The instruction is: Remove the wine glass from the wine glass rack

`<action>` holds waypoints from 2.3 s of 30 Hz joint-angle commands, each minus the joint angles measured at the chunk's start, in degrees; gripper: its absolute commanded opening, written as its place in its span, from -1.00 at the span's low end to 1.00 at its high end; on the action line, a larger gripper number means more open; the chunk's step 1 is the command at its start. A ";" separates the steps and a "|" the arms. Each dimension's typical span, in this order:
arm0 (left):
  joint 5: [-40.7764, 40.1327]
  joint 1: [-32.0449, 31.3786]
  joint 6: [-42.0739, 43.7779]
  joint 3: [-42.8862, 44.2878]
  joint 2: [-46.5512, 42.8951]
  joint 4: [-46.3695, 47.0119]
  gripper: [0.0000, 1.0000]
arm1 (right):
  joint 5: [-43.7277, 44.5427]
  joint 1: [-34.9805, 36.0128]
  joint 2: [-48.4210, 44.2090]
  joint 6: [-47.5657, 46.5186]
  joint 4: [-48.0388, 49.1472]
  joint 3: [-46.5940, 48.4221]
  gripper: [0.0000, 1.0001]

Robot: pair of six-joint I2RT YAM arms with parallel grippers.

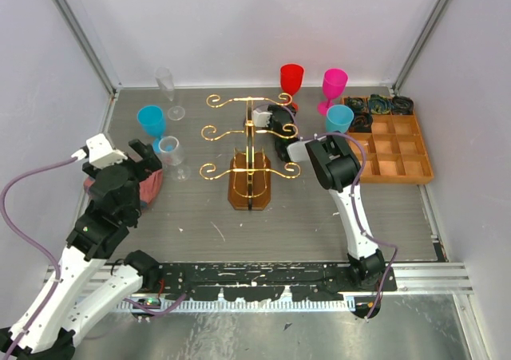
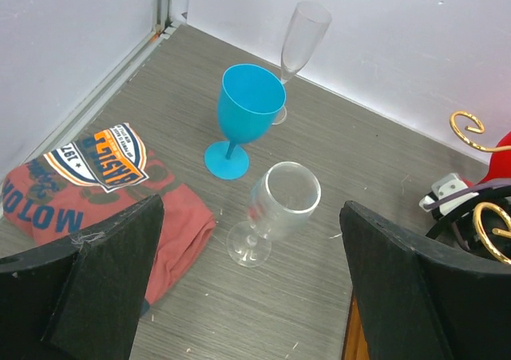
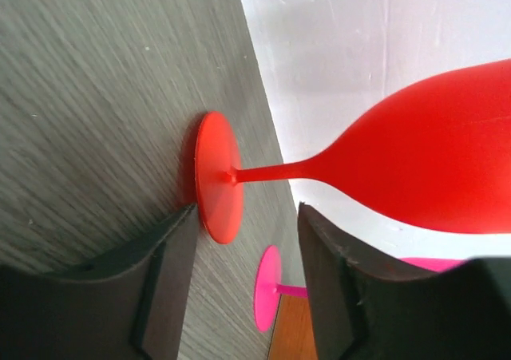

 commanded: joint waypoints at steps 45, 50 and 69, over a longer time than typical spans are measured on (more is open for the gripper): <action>2.07 -0.05 -3.87 -1.01 -3.10 -1.65 0.96 | -4.46 1.81 -15.33 30.87 -60.15 5.00 0.66; 2.12 -0.05 -3.87 -1.24 -2.78 -1.33 0.96 | -5.74 1.30 -15.05 32.88 -66.32 7.71 0.69; 2.92 -0.05 -3.79 -2.49 -0.94 0.80 0.96 | -11.98 -1.63 -12.11 37.32 -83.79 13.30 0.67</action>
